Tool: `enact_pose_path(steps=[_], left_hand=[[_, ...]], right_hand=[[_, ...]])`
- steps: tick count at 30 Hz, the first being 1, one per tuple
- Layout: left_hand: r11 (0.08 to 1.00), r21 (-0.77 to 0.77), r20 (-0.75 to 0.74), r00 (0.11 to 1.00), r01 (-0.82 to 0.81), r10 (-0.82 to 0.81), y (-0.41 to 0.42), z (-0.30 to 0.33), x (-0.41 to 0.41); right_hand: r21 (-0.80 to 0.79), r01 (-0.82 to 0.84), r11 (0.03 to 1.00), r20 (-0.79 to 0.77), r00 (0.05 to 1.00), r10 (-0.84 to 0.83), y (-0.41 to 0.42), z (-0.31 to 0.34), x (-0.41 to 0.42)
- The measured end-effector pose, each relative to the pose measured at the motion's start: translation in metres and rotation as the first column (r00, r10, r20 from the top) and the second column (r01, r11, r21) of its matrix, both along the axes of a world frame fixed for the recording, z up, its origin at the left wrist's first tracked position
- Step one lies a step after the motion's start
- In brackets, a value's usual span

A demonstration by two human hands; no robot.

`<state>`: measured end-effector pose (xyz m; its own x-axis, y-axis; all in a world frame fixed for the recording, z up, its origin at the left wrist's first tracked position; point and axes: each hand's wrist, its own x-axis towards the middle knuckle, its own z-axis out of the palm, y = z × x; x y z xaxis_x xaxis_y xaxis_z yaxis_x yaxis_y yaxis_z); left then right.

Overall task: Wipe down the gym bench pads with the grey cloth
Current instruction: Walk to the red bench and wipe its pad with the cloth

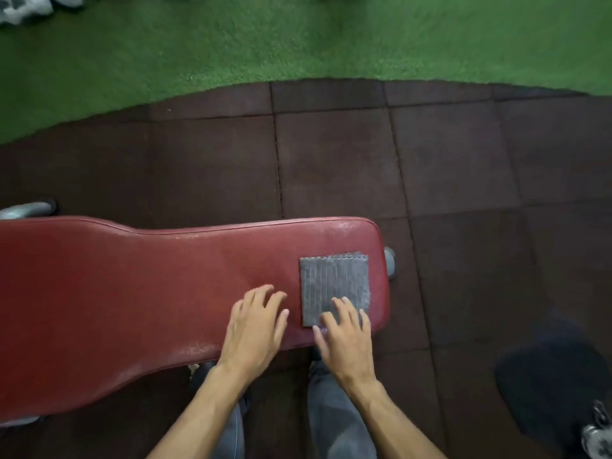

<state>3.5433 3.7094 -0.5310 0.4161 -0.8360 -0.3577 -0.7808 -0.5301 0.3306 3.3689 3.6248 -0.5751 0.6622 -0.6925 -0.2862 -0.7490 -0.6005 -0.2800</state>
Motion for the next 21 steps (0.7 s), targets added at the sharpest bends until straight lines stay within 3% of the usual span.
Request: enact_pose_path(steps=[4,11,16,21], left_hand=[[0.999,-0.044,0.106,0.994,-0.010,0.015,0.015,-0.040,0.031],[0.999,-0.024,0.231,0.972,-0.037,0.042,-0.007,-0.095,0.062],[0.998,-0.052,0.336,0.941,-0.030,0.045,-0.004,-0.109,0.059],[0.998,-0.060,0.343,0.938,-0.036,0.054,-0.005,-0.111,0.058]], right_hand=[[-0.012,0.176,0.984,0.037,0.984,-0.176,-0.012,-0.016,0.002],[-0.021,0.214,0.977,0.015,0.977,-0.214,-0.029,-0.068,0.062],[-0.025,0.193,0.981,-0.012,0.981,-0.193,-0.007,-0.084,0.005],[-0.065,0.409,0.910,-0.026,0.911,-0.411,-0.095,-0.088,0.033]])
